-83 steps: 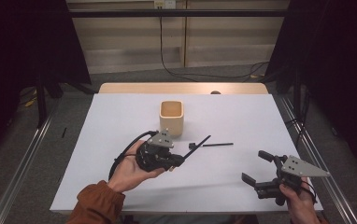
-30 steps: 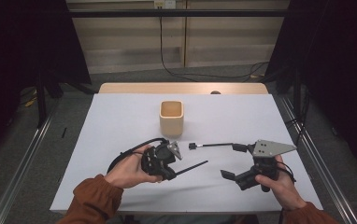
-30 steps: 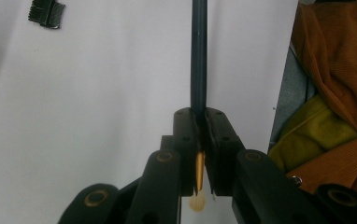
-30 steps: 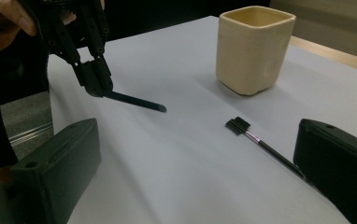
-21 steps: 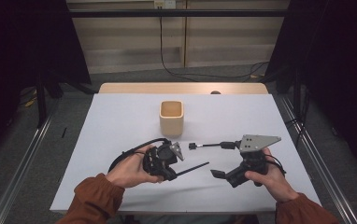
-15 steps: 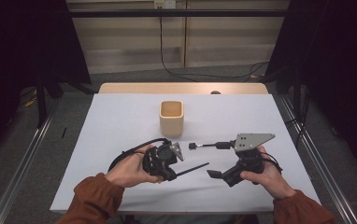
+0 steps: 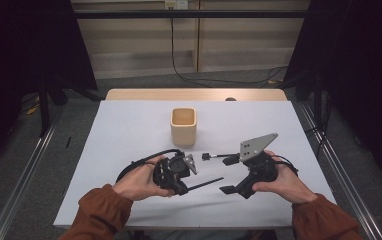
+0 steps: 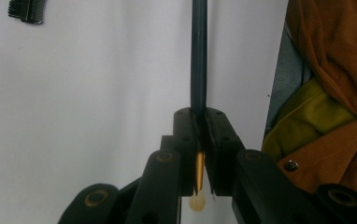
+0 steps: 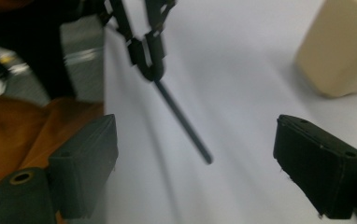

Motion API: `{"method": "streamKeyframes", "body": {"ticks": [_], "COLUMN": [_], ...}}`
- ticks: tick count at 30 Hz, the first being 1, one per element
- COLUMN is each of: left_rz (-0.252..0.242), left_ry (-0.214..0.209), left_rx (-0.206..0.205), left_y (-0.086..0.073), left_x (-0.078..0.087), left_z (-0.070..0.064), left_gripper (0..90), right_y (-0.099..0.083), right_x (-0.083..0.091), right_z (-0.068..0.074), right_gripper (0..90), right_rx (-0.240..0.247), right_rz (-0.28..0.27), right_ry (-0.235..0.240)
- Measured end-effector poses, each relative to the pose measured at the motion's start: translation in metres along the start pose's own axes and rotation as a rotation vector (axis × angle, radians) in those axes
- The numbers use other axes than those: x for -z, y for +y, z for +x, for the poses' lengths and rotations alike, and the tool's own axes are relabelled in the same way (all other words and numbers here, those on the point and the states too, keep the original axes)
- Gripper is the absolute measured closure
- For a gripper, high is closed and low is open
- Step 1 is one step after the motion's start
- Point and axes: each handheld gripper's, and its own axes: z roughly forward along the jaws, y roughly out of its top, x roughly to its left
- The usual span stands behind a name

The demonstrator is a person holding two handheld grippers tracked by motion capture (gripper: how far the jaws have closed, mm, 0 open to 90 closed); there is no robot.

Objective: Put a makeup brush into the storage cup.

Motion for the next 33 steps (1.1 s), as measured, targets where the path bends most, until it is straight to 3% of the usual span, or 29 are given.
{"method": "streamKeyframes", "body": {"ticks": [4,5,6,7,9,11,14,16,24,30,33], "left_rz": [0.001,-0.006,0.015,0.007,0.025,0.027,0.041,0.03,0.057,0.059,0.063], "left_ry": [-0.002,-0.005,-0.008,-0.007,-0.009,-0.006,-0.002,-0.001,-0.004,-0.004,-0.012], "left_rx": [-0.003,0.013,0.0,0.015,-0.003,-0.001,-0.009,0.006,-0.013,-0.007,-0.016], "left_y": [0.0,0.0,0.0,0.0,0.0,0.0,0.0,0.0,0.001,0.002,0.003], "left_x": [-0.001,-0.002,-0.001,-0.002,-0.002,-0.003,-0.004,-0.005,-0.006,-0.007,-0.009], "left_z": [-0.001,-0.001,-0.001,-0.001,-0.001,-0.002,-0.001,-0.002,-0.002,-0.003,-0.003], "left_gripper": [84.0,84.0,84.0,84.0,84.0,84.0,84.0,84.0,84.0,84.0,84.0], "right_y": [0.008,0.011,0.011,0.013,0.016,0.017,0.02,0.022,0.025,0.028,0.03], "right_x": [-0.004,-0.006,-0.006,-0.007,-0.01,-0.01,-0.013,-0.015,-0.026,-0.035,-0.039], "right_z": [-0.001,-0.002,-0.002,-0.004,-0.007,-0.008,-0.01,-0.011,-0.01,-0.007,-0.008], "right_gripper": [13.8,13.8,13.8,13.8,13.9,13.9,13.5,13.5,14.9,11.7,21.1], "right_rx": [0.022,0.021,0.021,0.015,0.017,0.015,0.01,0.024,0.087,0.095,0.107], "right_rz": [0.078,0.106,0.106,0.12,0.173,0.181,0.236,0.263,0.416,0.465,0.487], "right_ry": [0.038,0.043,0.043,0.052,0.051,0.054,0.072,0.075,0.088,0.107,0.117]}}
